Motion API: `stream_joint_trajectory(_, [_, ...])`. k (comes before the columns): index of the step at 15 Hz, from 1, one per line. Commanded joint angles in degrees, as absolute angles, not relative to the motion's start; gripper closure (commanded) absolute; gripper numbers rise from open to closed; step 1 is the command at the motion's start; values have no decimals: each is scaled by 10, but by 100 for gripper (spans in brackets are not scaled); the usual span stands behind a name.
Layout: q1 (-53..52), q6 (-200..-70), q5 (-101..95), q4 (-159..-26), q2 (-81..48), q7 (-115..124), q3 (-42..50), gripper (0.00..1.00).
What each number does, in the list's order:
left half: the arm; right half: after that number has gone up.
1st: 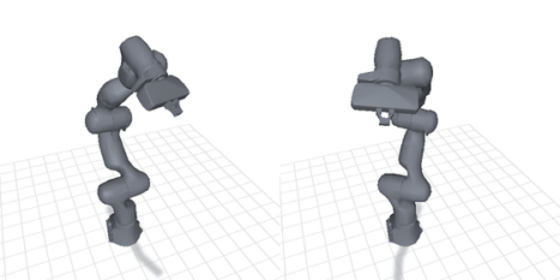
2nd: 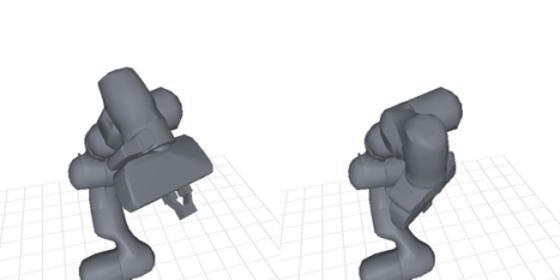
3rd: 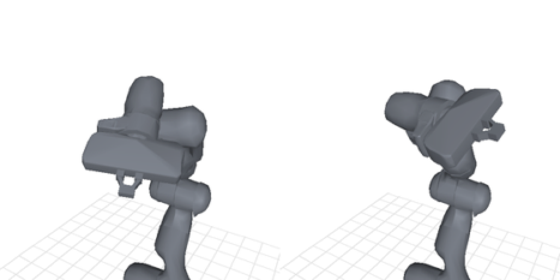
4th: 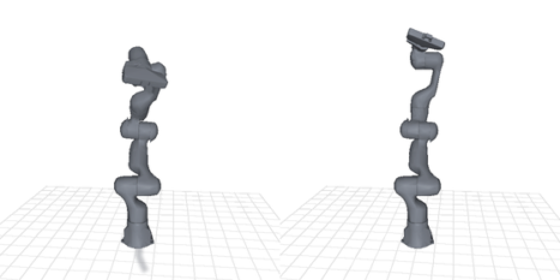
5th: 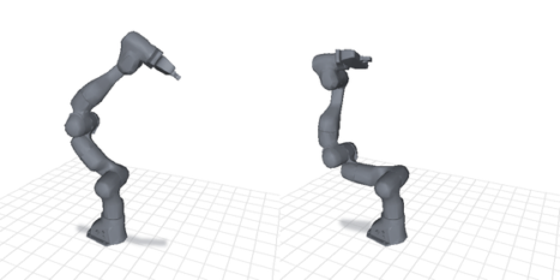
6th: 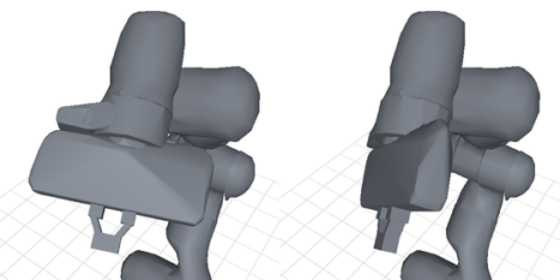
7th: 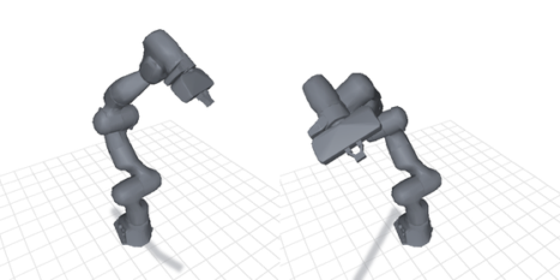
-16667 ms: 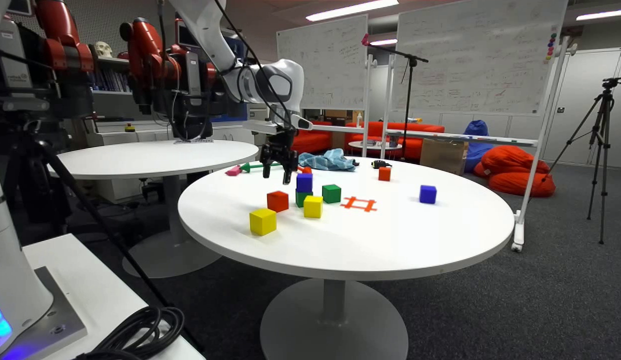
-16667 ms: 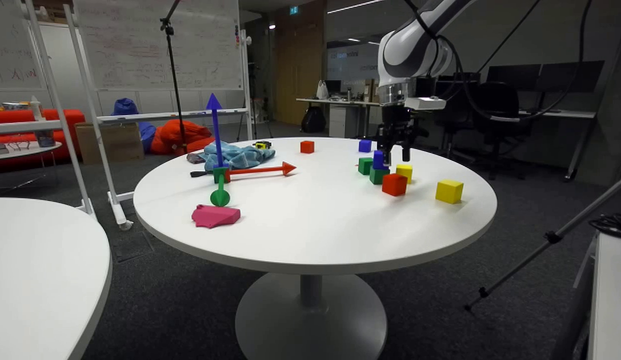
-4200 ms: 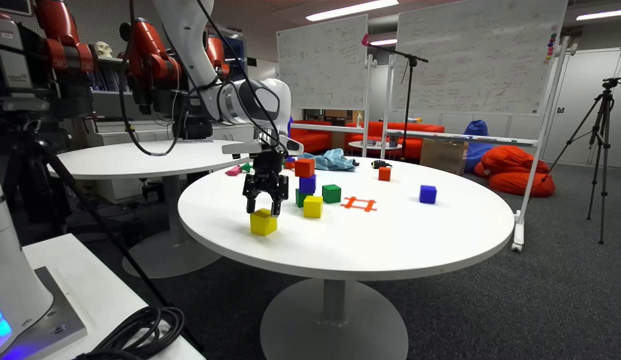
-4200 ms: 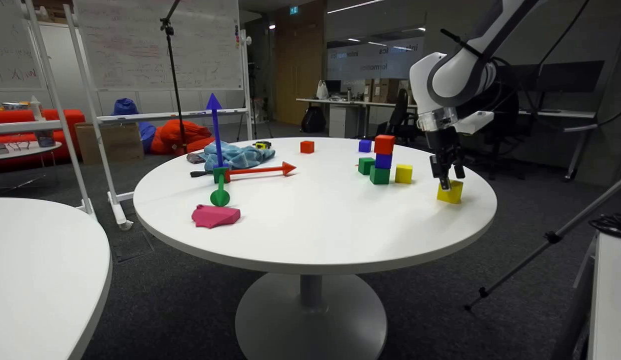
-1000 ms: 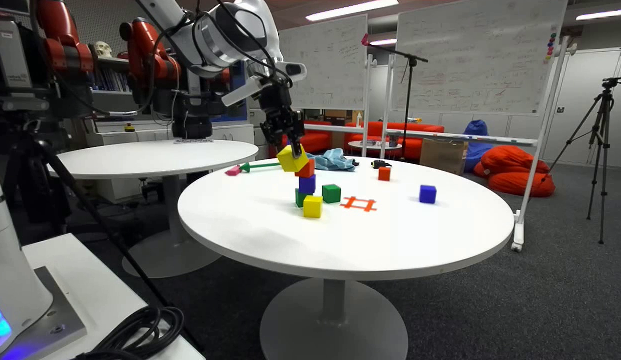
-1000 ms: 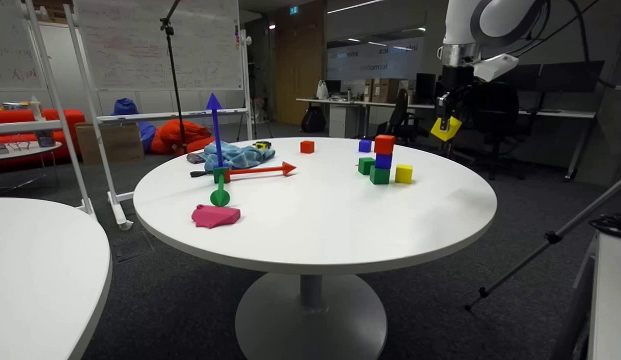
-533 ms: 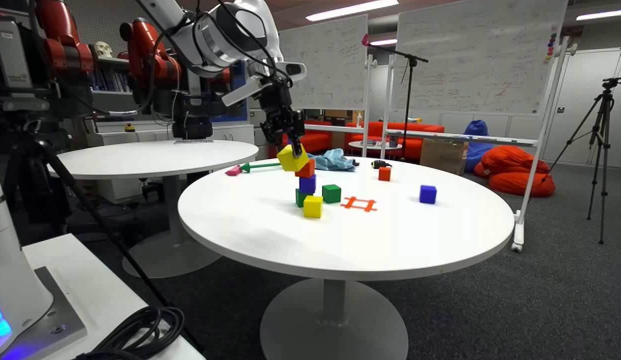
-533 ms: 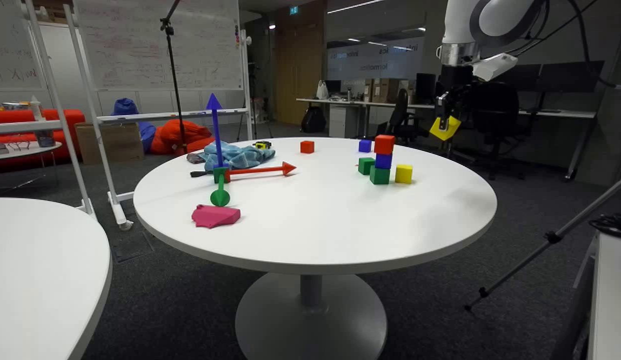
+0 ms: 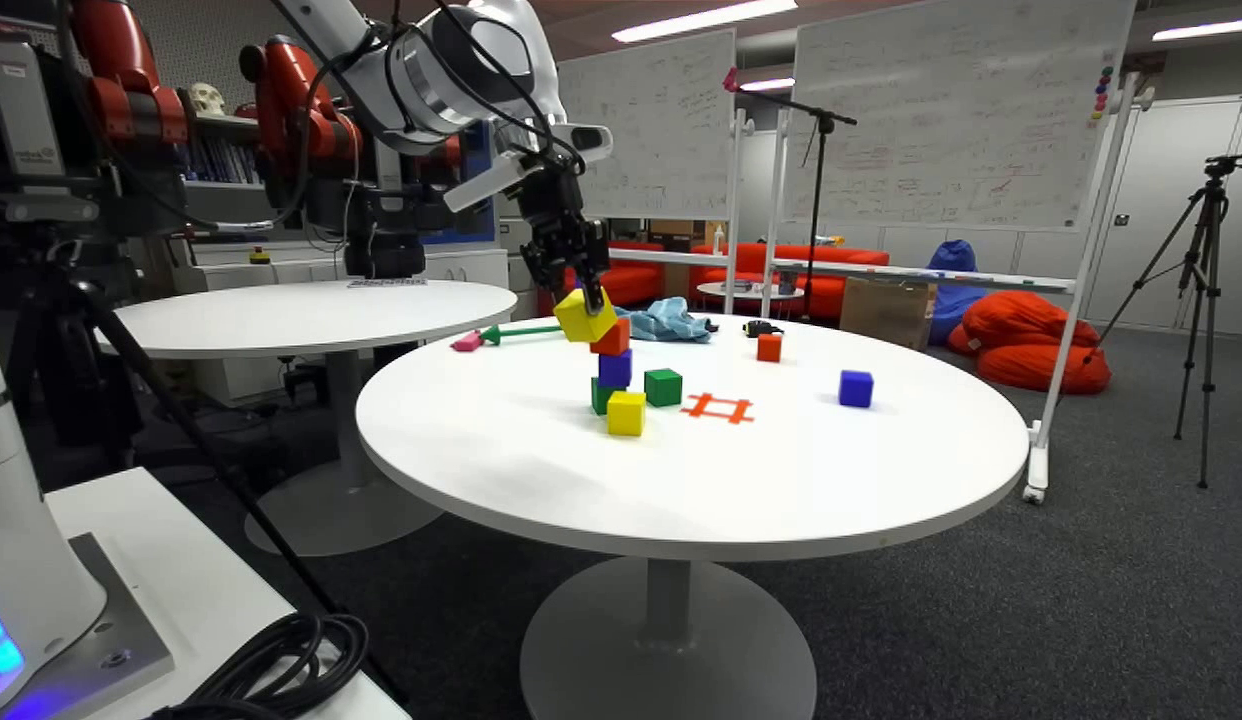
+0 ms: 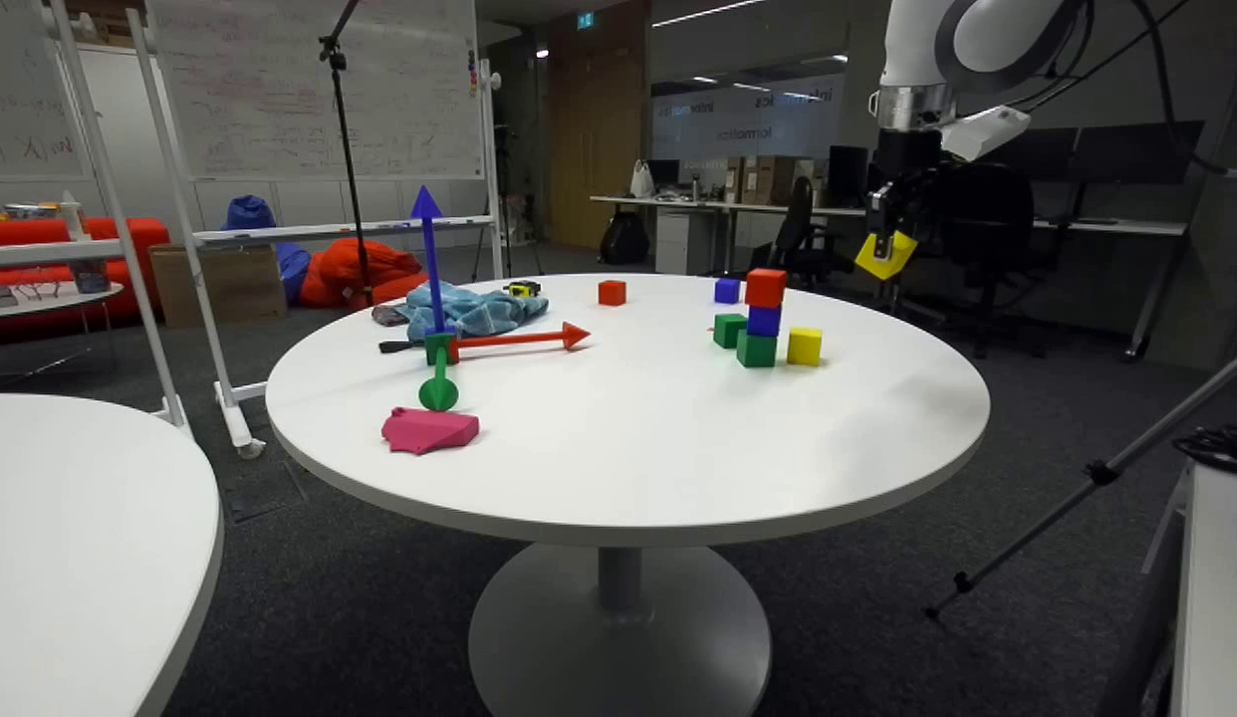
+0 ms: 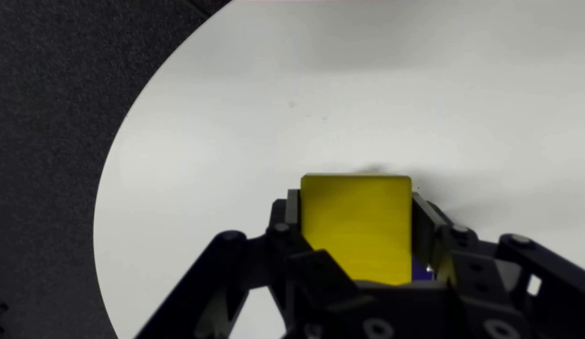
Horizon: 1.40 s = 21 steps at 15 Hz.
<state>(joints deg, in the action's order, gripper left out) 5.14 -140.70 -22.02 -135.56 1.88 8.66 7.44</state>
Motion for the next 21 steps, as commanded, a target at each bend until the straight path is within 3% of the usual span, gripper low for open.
stream_joint_trajectory(1, [54,-1382,-223,-1333,23,79,64,69])
stream_joint_trajectory(21, [21,-1145,-223,-1026,-110,-12,32,69])
